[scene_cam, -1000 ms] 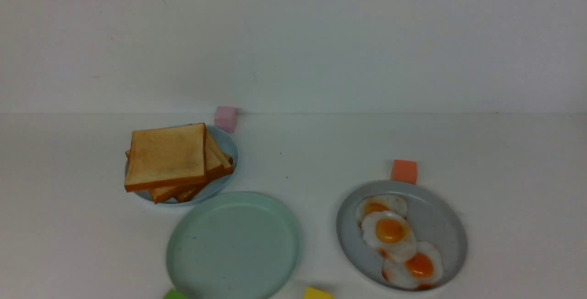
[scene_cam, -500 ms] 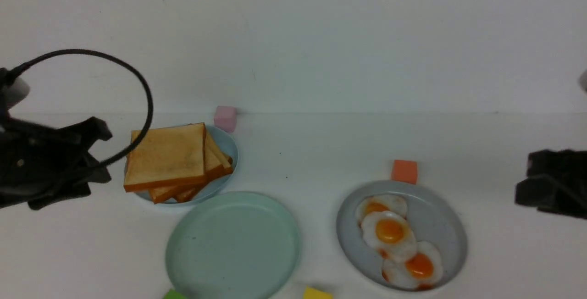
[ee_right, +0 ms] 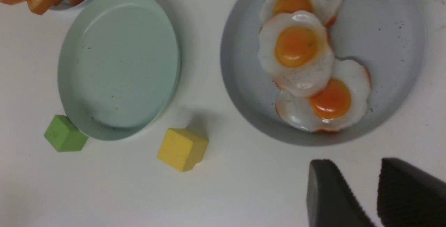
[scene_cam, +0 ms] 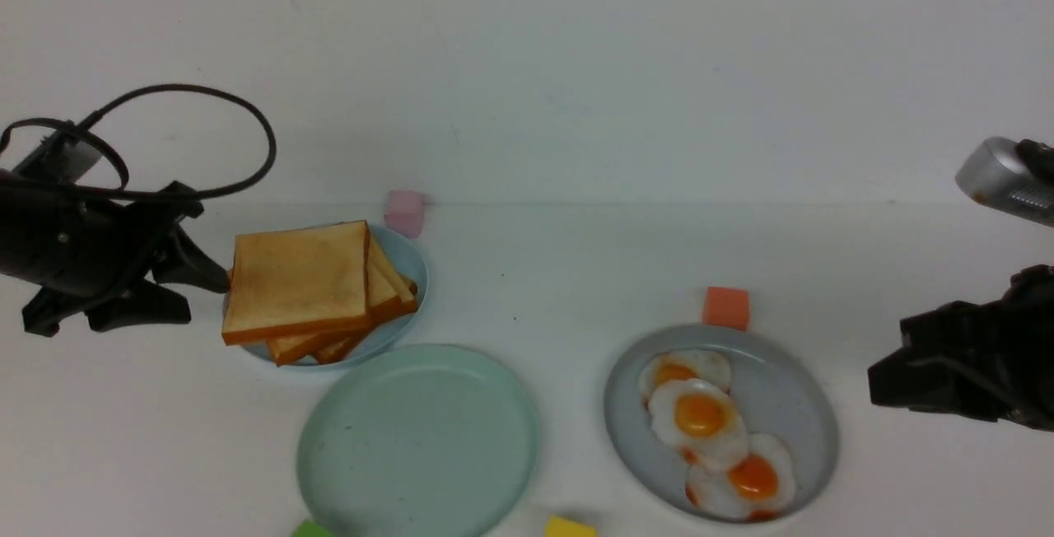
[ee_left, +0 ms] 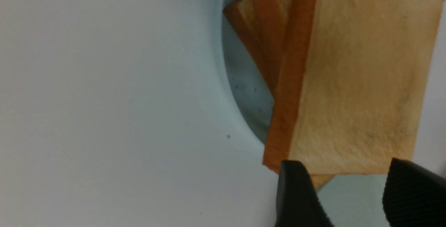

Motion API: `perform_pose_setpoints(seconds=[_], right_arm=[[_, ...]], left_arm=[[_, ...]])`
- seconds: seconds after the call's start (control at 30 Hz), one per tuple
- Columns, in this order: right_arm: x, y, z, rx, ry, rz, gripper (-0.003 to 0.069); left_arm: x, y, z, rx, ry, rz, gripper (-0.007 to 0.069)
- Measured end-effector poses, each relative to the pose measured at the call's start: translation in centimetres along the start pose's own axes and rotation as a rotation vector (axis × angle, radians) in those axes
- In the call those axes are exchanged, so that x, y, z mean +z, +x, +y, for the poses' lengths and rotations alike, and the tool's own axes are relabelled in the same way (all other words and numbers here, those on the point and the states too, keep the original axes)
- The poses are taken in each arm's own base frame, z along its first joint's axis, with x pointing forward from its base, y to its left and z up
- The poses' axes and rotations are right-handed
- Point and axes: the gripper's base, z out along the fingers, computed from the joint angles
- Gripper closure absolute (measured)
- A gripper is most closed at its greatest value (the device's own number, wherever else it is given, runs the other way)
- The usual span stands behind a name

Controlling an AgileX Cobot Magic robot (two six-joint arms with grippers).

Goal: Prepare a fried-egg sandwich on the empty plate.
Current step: Use the left arm to grab a slice of bread

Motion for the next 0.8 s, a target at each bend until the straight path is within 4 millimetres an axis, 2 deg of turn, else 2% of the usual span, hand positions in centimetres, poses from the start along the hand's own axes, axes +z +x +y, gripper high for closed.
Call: perform_pose_setpoints(seconds=[0.33,0.53,0.8], right_arm=[[0.1,0.0,0.0,0.004,-0.003,0.002,0.0418],[0.1,0.0,0.0,0.004,-0.003,0.002,0.0418],[0.1,0.0,0.0,0.006,-0.005,0.006,0.0418]], left_arm=[[3.1,-0.7,1.2,-0.012,0.015,0.024,0.0248],[4.3,-0.9,1.3,0.013,0.073,0.022,0.0283],[4.5,-0.9,1.5,0.055,0.081,0.023,0.0517]])
